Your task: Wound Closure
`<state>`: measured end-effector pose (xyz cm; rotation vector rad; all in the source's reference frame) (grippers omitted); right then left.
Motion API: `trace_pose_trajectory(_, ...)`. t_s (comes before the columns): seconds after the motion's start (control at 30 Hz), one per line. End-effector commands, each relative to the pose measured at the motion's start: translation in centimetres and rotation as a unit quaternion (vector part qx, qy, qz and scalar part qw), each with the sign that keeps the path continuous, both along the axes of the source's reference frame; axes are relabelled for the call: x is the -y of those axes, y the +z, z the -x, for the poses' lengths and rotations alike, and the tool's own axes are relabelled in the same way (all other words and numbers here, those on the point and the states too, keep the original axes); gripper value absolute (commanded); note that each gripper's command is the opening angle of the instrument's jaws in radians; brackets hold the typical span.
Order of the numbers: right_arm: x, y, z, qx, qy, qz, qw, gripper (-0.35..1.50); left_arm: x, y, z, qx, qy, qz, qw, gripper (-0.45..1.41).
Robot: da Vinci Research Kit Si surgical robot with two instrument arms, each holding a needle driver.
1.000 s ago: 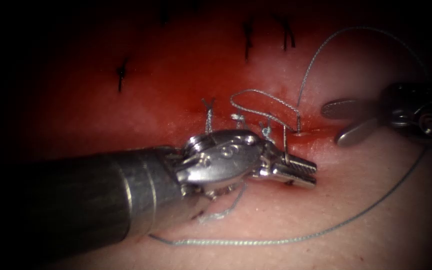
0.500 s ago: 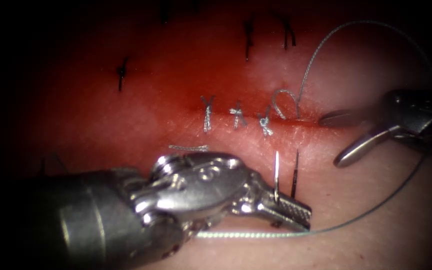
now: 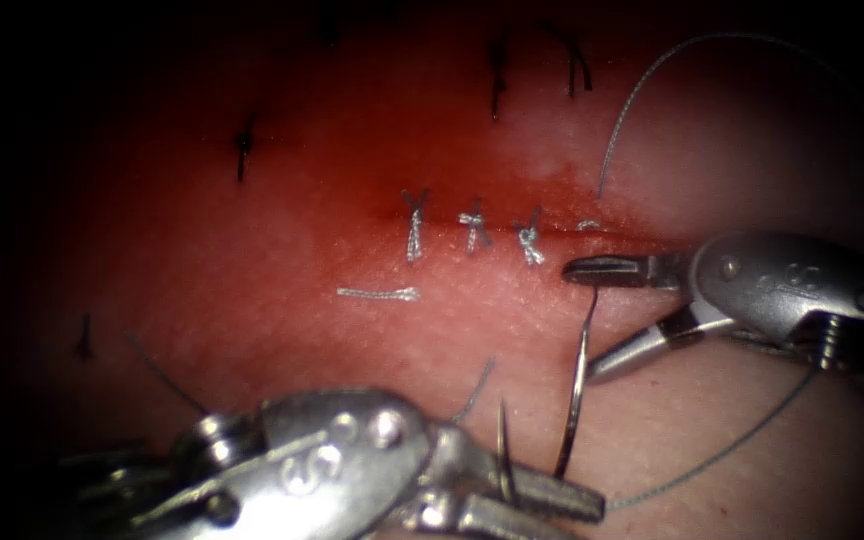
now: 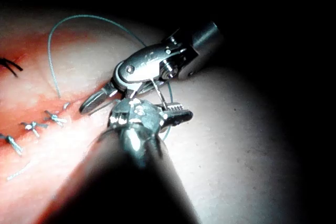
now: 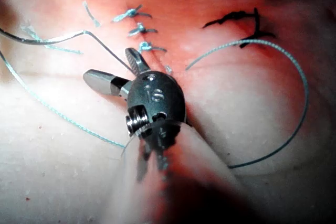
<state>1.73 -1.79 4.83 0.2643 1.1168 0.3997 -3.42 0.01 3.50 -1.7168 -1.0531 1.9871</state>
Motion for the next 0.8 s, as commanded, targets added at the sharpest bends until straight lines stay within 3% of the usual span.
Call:
trace_pose_trajectory(0.03,0.01,0.18,-0.06,0.012,-0.011,0.001,1.0,1.15,-0.03,0.02,0.05,-0.003,-0.004,0.008,1.0,-0.45)
trace_pose_trajectory(0.4,0.18,0.49,0.1,0.079,-0.04,-0.051,0.995,1.08,-0.18,-0.37,-0.27,-0.009,-0.044,0.062,0.997,-0.45)
trace_pose_trajectory(0.47,0.21,0.48,0.12,0.081,-0.042,-0.067,0.994,0.91,-0.18,-0.39,-0.3,-0.012,-0.045,0.066,0.997,-0.45)
trace_pose_trajectory(0.5,0.22,0.48,0.13,0.079,-0.043,-0.076,0.993,0.69,-0.18,-0.4,-0.31,-0.013,-0.047,0.069,0.996,-0.45)
trace_pose_trajectory(0.53,0.24,0.46,0.16,0.074,-0.046,-0.087,0.992,0.07,-0.19,-0.4,-0.32,-0.016,-0.048,0.069,0.996,-0.45)
trace_pose_trajectory(0.57,0.28,0.41,0.19,0.075,-0.039,-0.115,0.99,-0.35,-0.2,-0.4,-0.34,-0.02,-0.051,0.077,0.996,-0.45)
trace_pose_trajectory(0.8,0.33,0.15,0.11,0.086,0.006,-0.2,0.976,-0.35,-0.28,-0.38,-0.44,-0.041,-0.066,0.109,0.991,-0.45)
